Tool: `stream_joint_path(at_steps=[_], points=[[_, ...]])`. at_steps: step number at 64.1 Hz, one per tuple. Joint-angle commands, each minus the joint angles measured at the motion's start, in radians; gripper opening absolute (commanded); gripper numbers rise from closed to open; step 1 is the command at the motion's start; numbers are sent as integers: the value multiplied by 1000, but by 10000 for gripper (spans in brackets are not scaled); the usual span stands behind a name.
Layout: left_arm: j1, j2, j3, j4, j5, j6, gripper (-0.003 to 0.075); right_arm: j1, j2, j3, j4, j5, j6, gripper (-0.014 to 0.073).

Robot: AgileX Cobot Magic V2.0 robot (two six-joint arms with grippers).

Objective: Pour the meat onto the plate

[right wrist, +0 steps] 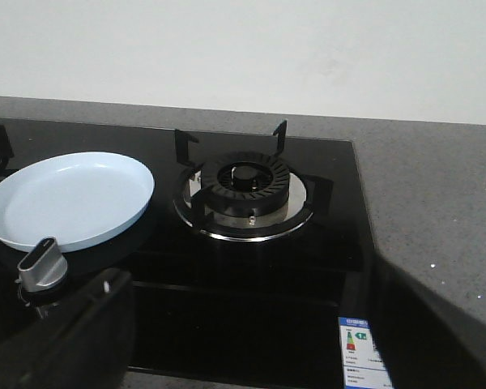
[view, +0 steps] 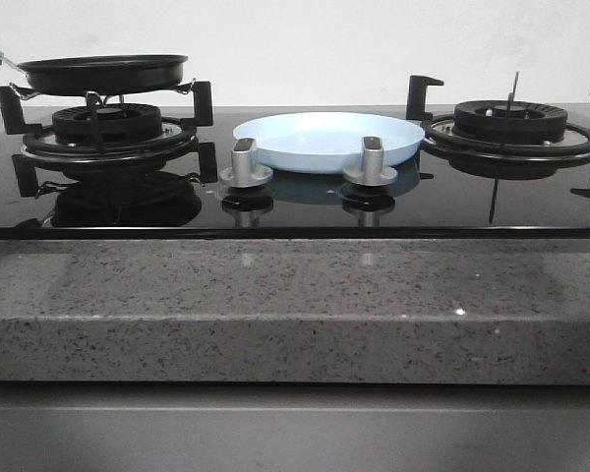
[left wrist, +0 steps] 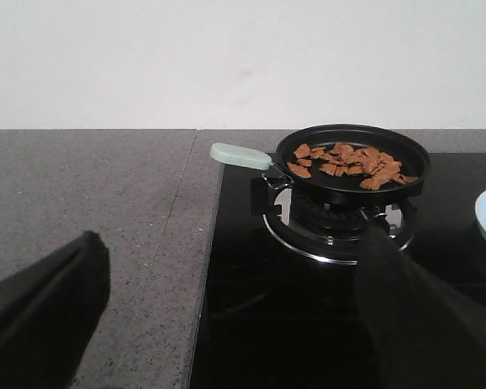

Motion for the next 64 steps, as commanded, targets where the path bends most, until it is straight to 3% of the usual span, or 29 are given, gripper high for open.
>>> stream_joint_path(at_steps=[1,12,29,45,64], points=[[-7,9,-37,0,-79,-8,617,1,17,-35,-12,-81,-3,611],[-7,9,-37,-2,-83,-8,617,1,17,-35,6,-79,-3,611],[-7,9,-37,-2,-83,-8,617,1,57,-36,145,-68,-3,611],[-7,9,-37,-2,-83,-8,617,1,323,-138,188,-11,-3,611],[-7,9,-37,-2,-85,-8,617,73,731,-474,191,184,-3,610]])
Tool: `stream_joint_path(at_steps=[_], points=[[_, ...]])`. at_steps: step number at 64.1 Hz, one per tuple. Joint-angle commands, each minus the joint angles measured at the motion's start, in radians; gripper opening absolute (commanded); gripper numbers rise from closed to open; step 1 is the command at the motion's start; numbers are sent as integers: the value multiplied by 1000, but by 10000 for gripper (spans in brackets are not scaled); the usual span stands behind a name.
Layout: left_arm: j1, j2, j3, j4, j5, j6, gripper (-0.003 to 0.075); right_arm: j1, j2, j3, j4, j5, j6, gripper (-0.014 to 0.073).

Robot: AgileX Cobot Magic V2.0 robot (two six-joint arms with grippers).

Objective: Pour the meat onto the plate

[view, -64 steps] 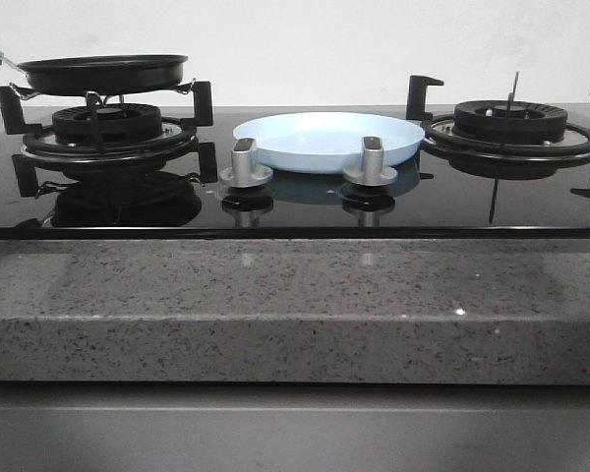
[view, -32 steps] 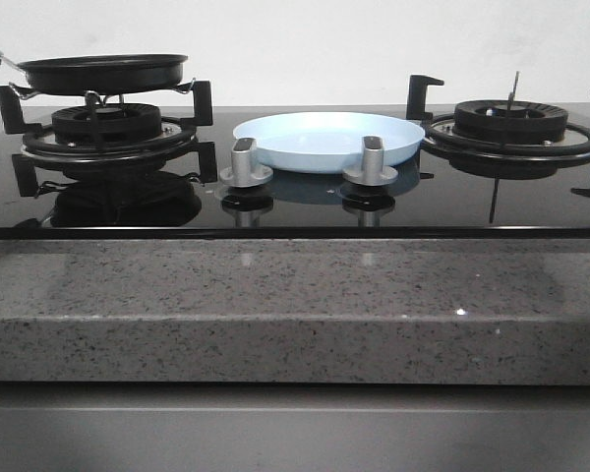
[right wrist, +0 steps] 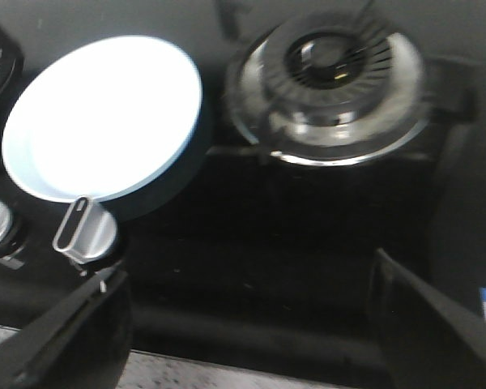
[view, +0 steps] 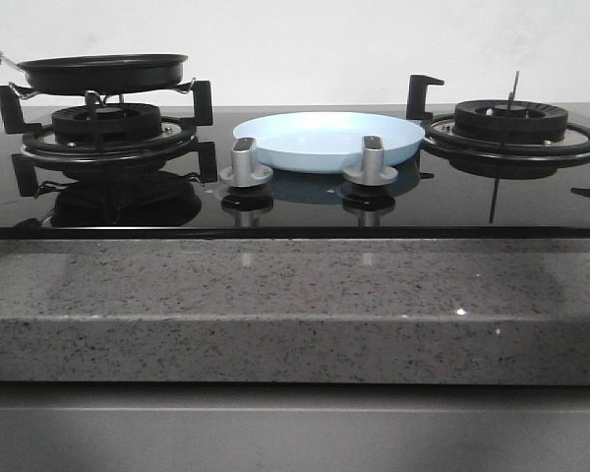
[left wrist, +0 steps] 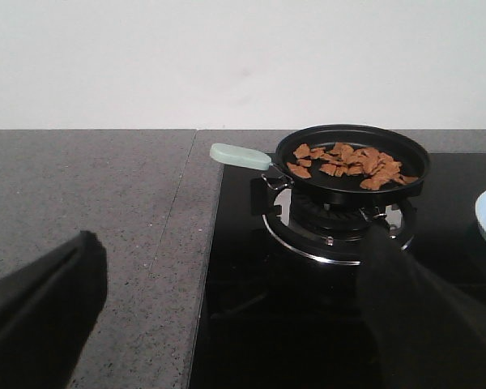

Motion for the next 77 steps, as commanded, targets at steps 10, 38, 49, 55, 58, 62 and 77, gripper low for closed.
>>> stream_joint_path(at_steps=[10,38,49,55,58,62,77], points=[[-7,9,-37,-2,-85,-8,617,90,272,-293,15,92,-5,610],[-7,9,-37,-2,-85,-8,617,113,705,-738,18,259,-5,610],[-7,9,-37,-2,-85,-8,617,113,846,-883,17,317,-12,610],[-7,9,-37,-2,-85,-8,617,113,916,-961,17,359,-13,610],[-7,9,-37,-2,-85,-8,617,113,944,-992,17,376,-13,610],[-7,9,-37,-2,-85,-8,617,113,970,-1022,17,400,-13,610],[-7,9,-37,-2,-85,-8,617,113,1038,-1084,17,454,-13,610]])
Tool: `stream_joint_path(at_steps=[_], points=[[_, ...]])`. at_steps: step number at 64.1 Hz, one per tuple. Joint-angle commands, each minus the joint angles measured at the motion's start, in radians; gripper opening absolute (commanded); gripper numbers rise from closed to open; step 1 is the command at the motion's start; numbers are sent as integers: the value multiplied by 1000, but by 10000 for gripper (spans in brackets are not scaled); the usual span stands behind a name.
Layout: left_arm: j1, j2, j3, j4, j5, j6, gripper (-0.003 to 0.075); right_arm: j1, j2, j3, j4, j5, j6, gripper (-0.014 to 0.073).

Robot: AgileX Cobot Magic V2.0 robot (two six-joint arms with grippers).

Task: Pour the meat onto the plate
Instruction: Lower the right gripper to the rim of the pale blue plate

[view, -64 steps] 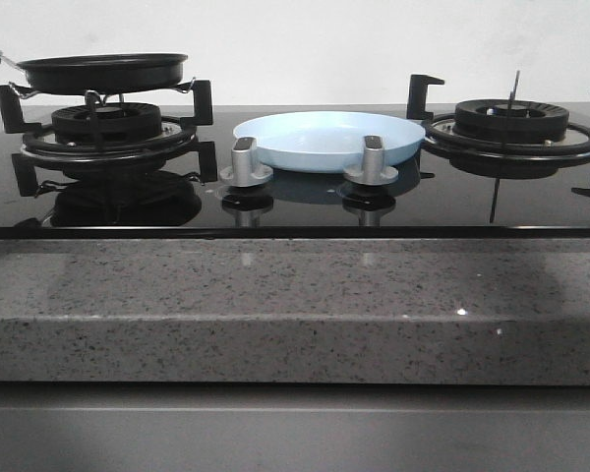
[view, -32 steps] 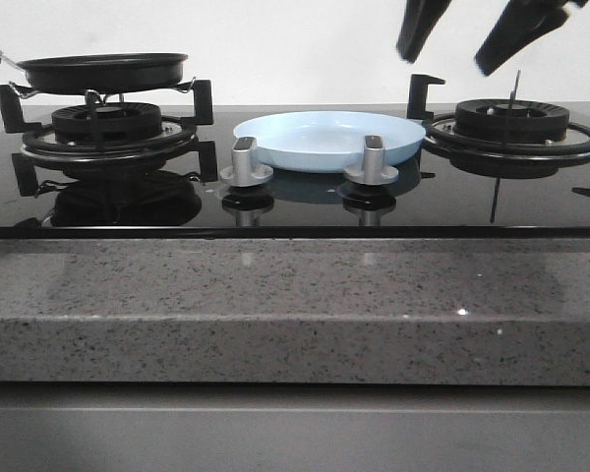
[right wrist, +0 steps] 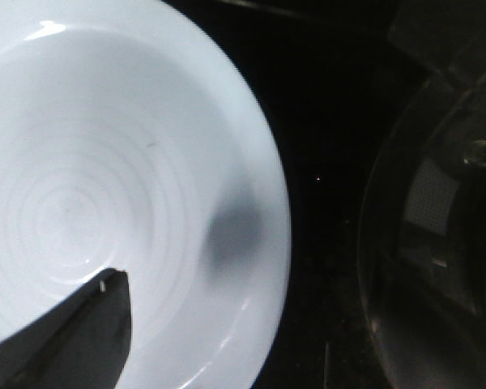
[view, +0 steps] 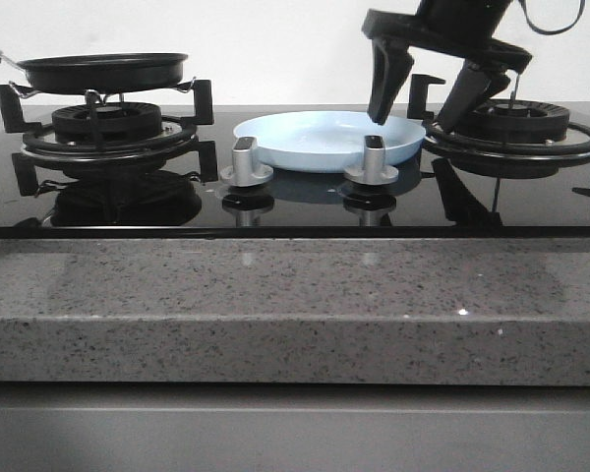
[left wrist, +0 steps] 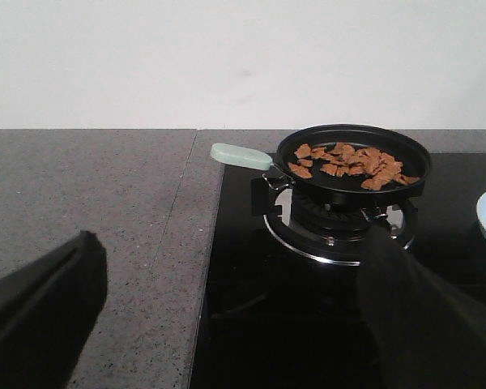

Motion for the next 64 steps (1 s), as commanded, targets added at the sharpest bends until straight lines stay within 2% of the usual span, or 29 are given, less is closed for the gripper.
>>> stream_joint_path(at_steps=[1,56,64], points=[[-7,9,-37,-2,-85,-8,617,2,-42,-45,14,-4,-11,610],[-7,9,-37,-2,-85,-8,617,5,-12,-133,14,36,-12,610],[-7,9,-37,-2,-85,-8,617,19,-11,-133,13,31,-22,568]])
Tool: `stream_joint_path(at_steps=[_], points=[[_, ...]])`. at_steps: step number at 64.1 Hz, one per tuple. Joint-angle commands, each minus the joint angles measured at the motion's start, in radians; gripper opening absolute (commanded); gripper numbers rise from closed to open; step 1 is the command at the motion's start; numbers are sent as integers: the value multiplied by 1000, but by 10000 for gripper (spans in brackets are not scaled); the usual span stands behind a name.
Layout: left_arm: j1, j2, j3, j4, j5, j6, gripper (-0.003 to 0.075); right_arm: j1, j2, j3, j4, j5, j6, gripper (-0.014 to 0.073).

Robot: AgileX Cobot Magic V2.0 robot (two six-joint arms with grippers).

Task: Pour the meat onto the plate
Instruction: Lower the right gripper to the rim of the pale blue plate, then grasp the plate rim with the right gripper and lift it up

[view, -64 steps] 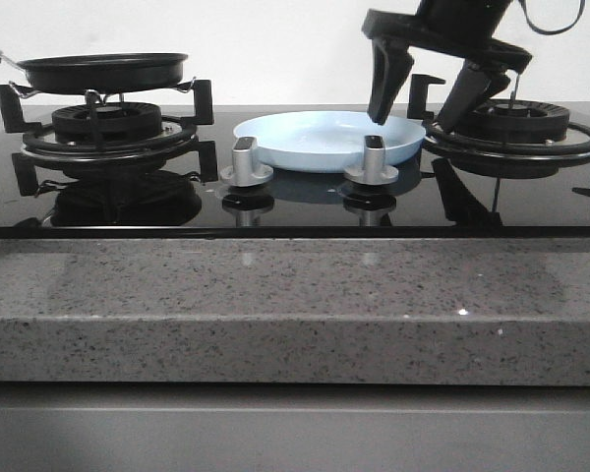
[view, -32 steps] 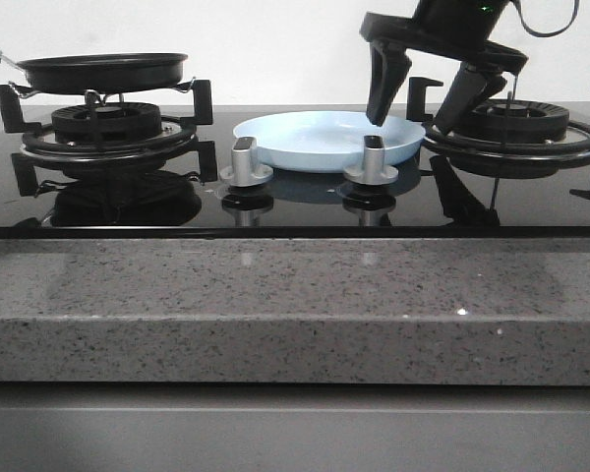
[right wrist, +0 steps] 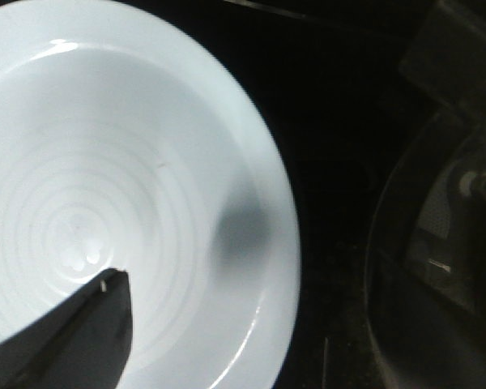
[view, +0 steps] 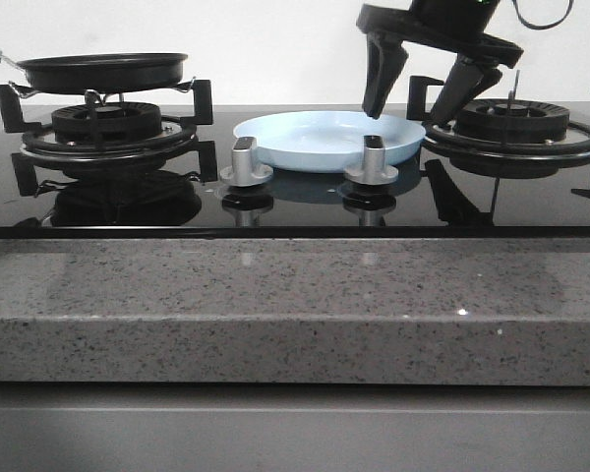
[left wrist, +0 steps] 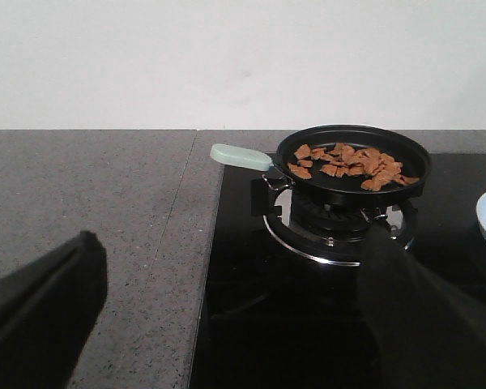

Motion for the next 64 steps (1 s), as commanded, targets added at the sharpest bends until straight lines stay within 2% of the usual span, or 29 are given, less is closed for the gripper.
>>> stream_joint_path(at_steps=[1,11,39,45,54,56,64], points=[[-7,9,-37,-2,-83,-8,617,11,-55,-33,10,-22,-20,550],[-7,9,-37,-2,-83,-8,617,24,-55,-33,-4,-24,-23,451],[-7,9,-37,-2,-83,-8,617,24,-6,-33,-5,19,-23,431],[-7,9,-37,-2,-83,-8,617,24,-8,-33,-5,8,-23,311],[-7,9,-37,-2,-83,-8,617,24,-8,-33,-5,12,-23,-34],[-7,9,-37,-2,-83,-8,617,24,-8,-33,-5,13,-23,-73],[-7,9,-37,-2,-83,-8,617,24,-8,-51,-5,27,-23,-53]])
